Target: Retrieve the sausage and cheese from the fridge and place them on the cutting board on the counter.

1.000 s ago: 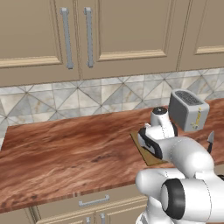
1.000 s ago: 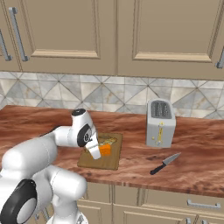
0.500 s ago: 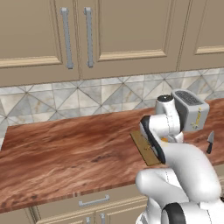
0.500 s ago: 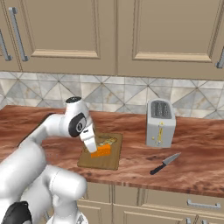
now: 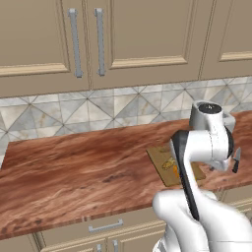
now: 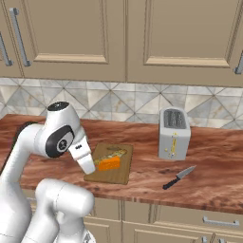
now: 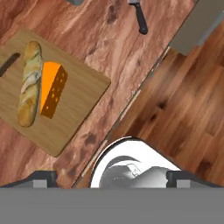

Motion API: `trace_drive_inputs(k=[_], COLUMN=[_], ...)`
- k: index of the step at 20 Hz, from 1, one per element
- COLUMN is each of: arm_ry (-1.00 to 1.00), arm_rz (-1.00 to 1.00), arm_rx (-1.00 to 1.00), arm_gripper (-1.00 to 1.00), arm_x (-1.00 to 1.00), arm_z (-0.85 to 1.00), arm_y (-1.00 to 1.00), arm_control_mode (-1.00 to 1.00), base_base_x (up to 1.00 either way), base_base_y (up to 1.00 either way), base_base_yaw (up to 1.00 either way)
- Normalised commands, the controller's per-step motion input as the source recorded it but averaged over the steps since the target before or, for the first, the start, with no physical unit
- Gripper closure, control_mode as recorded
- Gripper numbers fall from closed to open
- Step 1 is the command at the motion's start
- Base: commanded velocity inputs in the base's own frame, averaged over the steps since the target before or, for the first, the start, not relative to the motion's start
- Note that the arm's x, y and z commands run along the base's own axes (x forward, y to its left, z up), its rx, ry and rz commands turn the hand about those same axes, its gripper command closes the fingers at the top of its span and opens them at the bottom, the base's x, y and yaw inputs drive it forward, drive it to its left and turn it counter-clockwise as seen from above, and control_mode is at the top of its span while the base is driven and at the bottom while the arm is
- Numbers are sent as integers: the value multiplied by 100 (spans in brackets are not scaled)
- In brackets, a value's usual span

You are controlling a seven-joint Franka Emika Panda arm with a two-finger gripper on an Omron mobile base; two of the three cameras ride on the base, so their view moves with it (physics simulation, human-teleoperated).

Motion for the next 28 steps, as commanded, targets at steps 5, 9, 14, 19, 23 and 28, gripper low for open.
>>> trace_drive_inputs(k=[5, 9, 14, 19, 23, 28], arm_ry=[-2, 0, -3, -30, -34, -36], arm_rz=[32, 40, 37, 32, 36, 38], arm_rx=[0, 0, 0, -4, 0, 0], arm_gripper=[-100, -100, -100, -100, -100, -100], arm_x=[-100, -100, -93, -3, 21, 15], arm_z=[18, 27, 12, -94, -61, -77], arm_y=[38, 46, 56, 42, 9, 0], arm_control_mode=[-100, -100, -100, -100, -100, -100], base_base_x=[0, 0, 0, 0, 0, 0], base_base_y=[0, 0, 0, 0, 0, 0], base_base_yaw=[0, 0, 0, 0, 0, 0])
